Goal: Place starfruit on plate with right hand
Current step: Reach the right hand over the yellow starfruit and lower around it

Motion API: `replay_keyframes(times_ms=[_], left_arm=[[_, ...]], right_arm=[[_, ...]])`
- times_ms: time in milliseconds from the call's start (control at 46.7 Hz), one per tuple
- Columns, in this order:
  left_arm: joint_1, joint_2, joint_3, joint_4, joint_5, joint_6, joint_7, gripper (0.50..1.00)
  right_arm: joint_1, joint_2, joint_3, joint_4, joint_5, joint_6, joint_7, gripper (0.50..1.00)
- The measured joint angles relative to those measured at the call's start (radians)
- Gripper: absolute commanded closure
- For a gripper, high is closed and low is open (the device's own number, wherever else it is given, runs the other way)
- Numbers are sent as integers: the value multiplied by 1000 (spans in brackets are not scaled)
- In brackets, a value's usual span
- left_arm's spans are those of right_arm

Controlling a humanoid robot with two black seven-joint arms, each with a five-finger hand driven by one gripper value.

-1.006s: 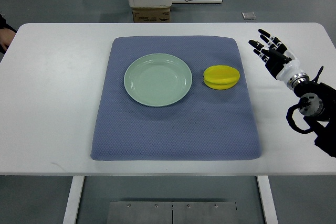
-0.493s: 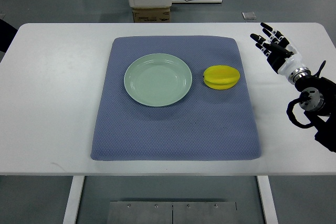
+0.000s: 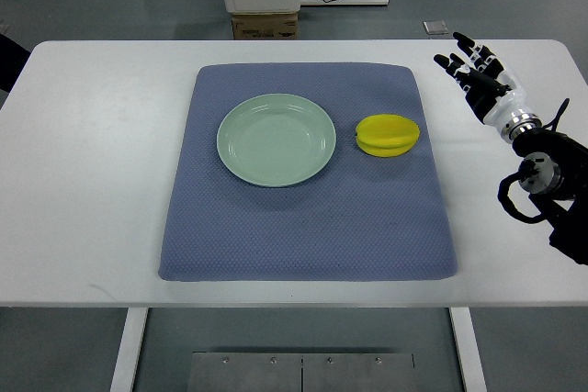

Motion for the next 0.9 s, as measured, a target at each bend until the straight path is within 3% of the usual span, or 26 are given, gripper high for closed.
replay_keyframes(times_ms=[214, 385, 600, 749, 899], left_arm=[[0, 0, 0, 0, 0, 0, 1, 500], [0, 0, 1, 0, 0, 0, 1, 500], [0, 0, 0, 0, 0, 0, 0, 500], [0, 0, 0, 0, 0, 0, 0, 500], [0, 0, 0, 0, 0, 0, 0, 500]], right_arm=[[34, -2, -97, 21, -71, 0, 4, 500], [56, -37, -172, 94, -185, -1, 58, 500], [57, -103, -227, 193, -274, -2, 75, 500], [53, -169, -333, 315, -315, -79, 111, 500], [53, -188, -406, 341, -355, -150, 168, 500]])
